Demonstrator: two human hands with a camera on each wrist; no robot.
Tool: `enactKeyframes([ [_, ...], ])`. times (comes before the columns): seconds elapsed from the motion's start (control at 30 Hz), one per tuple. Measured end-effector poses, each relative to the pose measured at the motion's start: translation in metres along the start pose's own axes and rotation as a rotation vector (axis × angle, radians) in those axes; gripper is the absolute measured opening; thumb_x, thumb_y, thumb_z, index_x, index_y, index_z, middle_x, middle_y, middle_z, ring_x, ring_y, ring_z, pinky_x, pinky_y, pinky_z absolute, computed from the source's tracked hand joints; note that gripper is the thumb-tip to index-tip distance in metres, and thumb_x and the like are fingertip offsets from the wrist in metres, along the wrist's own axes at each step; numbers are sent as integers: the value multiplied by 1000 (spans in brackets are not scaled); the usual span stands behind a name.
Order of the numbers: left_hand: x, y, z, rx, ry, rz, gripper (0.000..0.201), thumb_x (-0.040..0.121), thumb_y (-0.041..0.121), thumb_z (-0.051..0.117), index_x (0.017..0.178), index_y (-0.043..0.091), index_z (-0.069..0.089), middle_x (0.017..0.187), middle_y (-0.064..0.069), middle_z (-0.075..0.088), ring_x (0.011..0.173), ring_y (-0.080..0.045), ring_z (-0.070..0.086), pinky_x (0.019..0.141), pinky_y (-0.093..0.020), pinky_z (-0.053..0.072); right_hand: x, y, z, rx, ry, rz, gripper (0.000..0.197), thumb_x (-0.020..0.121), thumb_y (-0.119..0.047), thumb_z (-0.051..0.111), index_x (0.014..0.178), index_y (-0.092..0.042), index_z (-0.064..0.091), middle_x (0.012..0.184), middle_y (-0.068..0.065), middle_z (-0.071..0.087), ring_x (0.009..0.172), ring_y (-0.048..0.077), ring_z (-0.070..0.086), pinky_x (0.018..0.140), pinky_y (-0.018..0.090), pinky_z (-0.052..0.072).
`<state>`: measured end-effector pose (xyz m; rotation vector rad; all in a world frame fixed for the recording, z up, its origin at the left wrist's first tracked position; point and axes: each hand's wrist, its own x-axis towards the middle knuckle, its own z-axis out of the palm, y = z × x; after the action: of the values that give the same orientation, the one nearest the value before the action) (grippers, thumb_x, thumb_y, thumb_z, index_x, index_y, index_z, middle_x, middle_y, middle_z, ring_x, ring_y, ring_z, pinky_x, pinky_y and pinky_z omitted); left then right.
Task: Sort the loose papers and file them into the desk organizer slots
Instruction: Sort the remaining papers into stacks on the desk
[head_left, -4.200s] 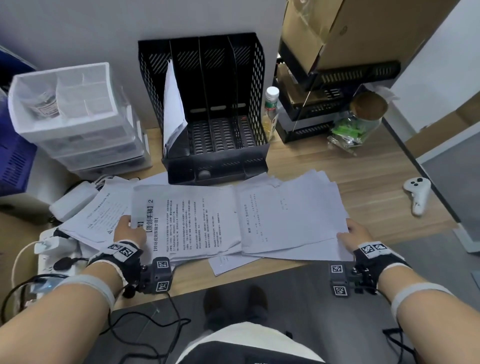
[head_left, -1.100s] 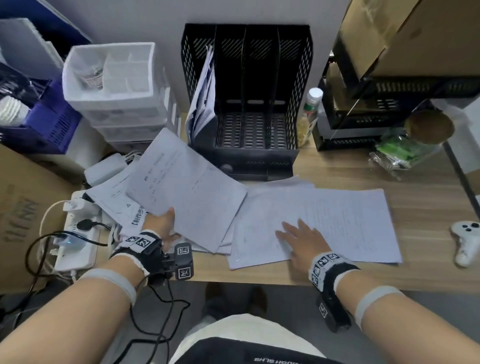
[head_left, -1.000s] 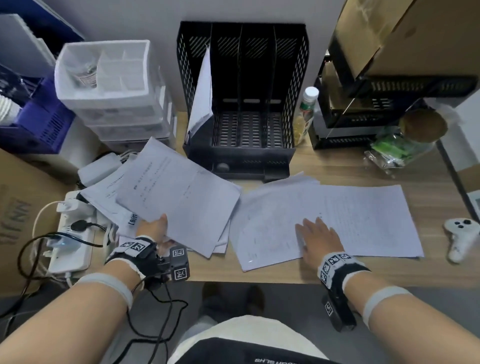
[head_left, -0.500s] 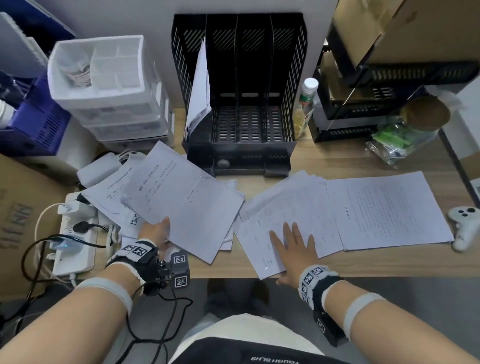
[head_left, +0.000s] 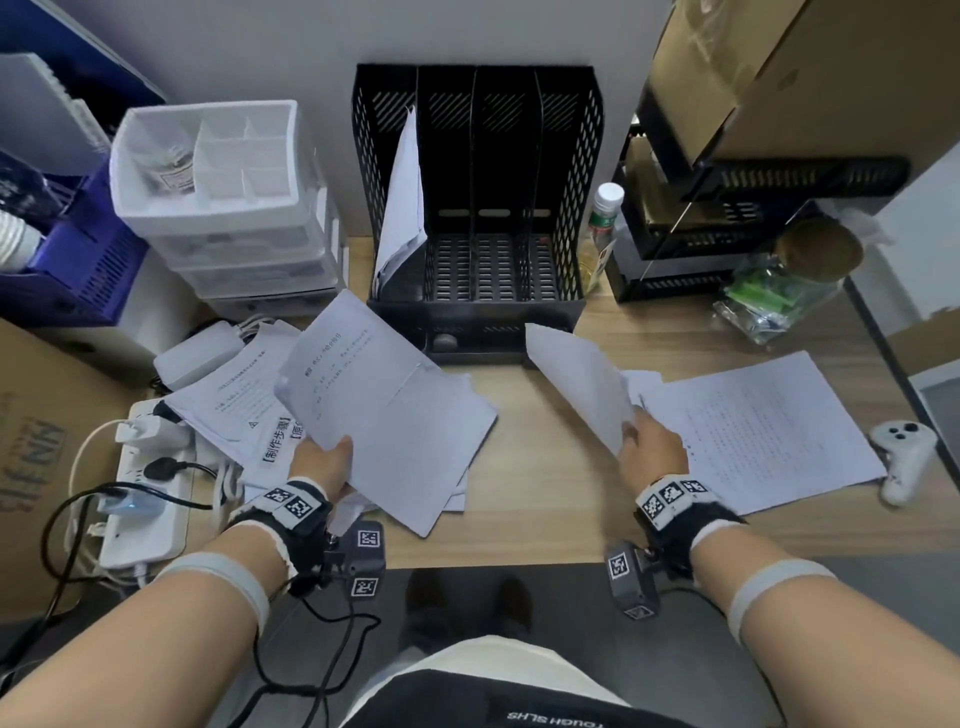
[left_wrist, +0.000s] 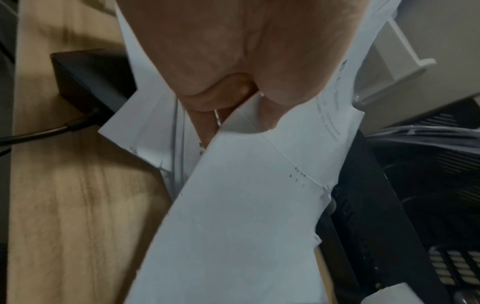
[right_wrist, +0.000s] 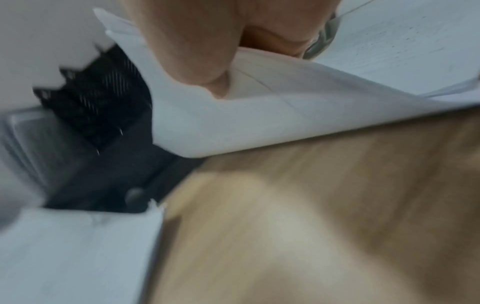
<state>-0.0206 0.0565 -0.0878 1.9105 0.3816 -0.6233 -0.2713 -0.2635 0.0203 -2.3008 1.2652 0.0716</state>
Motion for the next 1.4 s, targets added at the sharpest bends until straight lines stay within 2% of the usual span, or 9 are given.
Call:
enactKeyframes([
  [0.23, -107, 62, 22, 51, -271, 43, 33, 96, 5, 56, 128, 3, 54, 118, -15, 67, 99, -34, 68, 60, -28, 63, -18, -73, -26, 374, -8, -105, 26, 101, -11, 39, 122, -8, 54, 97, 15, 62, 83, 29, 53, 67, 29, 34],
  [0.4, -121, 67, 34, 199, -556, 104, 28, 86, 11, 65, 113, 16, 59, 119, -19, 69, 102, -35, 70, 88, -52, 60, -29, -127, -1, 389, -245, -283, 39, 102, -23, 40, 140, -16, 47, 134, 9, 60, 119, 28, 57, 94, 30, 43],
  [0.57, -132, 74, 40, 83, -817, 111, 43, 88, 0, 69, 128, 10, 59, 120, -18, 72, 110, -33, 71, 89, -48, 60, -38, -160, 38, 210, -510, -487, 48, 101, -30, 36, 149, -22, 35, 150, 6, 44, 138, 26, 41, 113, 41, 33],
  [0.77, -116, 71, 31, 207, -520, 284, 31, 90, 22, 68, 121, 21, 66, 113, -6, 74, 108, -28, 70, 88, -42, 60, -46, -161, 41, 488, -785, -386, 48, 100, -42, 44, 147, -38, 37, 159, -11, 25, 145, 12, 26, 102, 36, 46],
  [0.87, -110, 81, 22, 192, -313, 274, 25, 87, 21, 63, 110, 14, 70, 111, -12, 72, 108, -31, 68, 93, -43, 55, -31, -151, 30, 394, -469, -512, 52, 95, -29, 59, 145, -26, 43, 149, -5, 42, 139, 12, 38, 114, 36, 34],
  [1.0, -112, 104, 13, 129, -397, 428, 7, 82, 31, 66, 85, 28, 70, 106, -18, 75, 107, -36, 68, 97, -55, 53, 4, -127, -11, 488, -6, -410, 101, 72, -16, 80, 153, -22, 20, 155, 2, 30, 141, 10, 30, 118, 32, 24],
  [1.17, -130, 155, 26, -17, -468, 656, 10, 88, 35, 68, 99, 35, 68, 112, -13, 74, 111, -32, 67, 98, -47, 54, 2, -113, -66, 818, -61, -411, 23, 82, -9, 76, 101, -21, 69, 92, -13, 76, 86, 1, 68, 81, 34, 53],
  [1.3, -143, 170, 54, -135, -441, 658, 8, 91, 30, 71, 92, 22, 74, 101, -12, 77, 90, -19, 67, 89, -44, 56, -17, -97, -78, 907, 131, -389, 30, 87, -4, 69, 85, -33, 69, 80, -23, 73, 77, -7, 64, 72, 15, 52],
  [1.4, -151, 159, 80, -120, -481, 604, 10, 88, 34, 73, 86, 24, 76, 88, -1, 76, 81, -12, 64, 85, -40, 56, -23, -70, -65, 856, 213, -262, 28, 85, -8, 70, 87, -35, 68, 87, -15, 71, 84, 2, 65, 75, 23, 52],
])
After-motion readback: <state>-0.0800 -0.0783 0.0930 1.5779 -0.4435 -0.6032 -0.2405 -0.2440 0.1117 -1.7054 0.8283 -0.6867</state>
